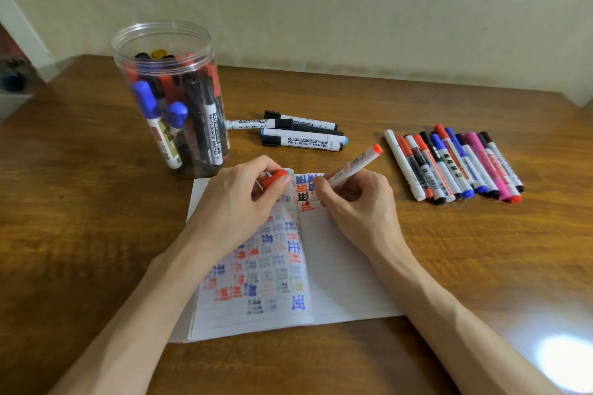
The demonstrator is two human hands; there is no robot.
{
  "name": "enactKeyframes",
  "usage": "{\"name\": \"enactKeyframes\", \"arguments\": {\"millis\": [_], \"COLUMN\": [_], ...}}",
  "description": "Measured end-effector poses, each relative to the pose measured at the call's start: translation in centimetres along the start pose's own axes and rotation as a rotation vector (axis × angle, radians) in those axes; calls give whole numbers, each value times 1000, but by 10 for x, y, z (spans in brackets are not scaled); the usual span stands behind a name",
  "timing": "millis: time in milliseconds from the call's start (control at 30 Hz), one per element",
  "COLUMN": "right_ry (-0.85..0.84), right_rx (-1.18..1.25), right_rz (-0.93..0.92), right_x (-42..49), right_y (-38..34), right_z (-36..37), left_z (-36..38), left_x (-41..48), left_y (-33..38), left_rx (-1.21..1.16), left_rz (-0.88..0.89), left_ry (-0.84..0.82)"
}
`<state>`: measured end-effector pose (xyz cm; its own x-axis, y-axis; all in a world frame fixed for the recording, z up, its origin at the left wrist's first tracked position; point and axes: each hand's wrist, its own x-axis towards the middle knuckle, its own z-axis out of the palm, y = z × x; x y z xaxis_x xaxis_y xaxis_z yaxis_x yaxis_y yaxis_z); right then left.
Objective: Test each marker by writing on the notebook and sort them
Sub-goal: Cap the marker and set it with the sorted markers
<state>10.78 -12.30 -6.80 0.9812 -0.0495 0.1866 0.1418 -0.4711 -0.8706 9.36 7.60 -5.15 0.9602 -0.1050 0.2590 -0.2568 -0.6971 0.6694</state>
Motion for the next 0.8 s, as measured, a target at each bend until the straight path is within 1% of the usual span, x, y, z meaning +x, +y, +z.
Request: {"name": "enactKeyframes", "arguments": {"millis": [200,333,567,800], "right_ry": [2,25,35,16], "right_rx": [-40,5,-12,-79], "right_rz": [-13,24,27,17], "right_x": [1,2,2,1], "right_y": [2,4,5,3], "right_z": [2,-1,0,1], "left_z": [0,1,0,1], "left_x": [0,0,0,-1], "left_y": [-1,-2,0,0], "left_rx": [-12,0,-4,-8], "left_rz": [5,4,5,59], "left_ry": [-5,-12,-17,9]}}
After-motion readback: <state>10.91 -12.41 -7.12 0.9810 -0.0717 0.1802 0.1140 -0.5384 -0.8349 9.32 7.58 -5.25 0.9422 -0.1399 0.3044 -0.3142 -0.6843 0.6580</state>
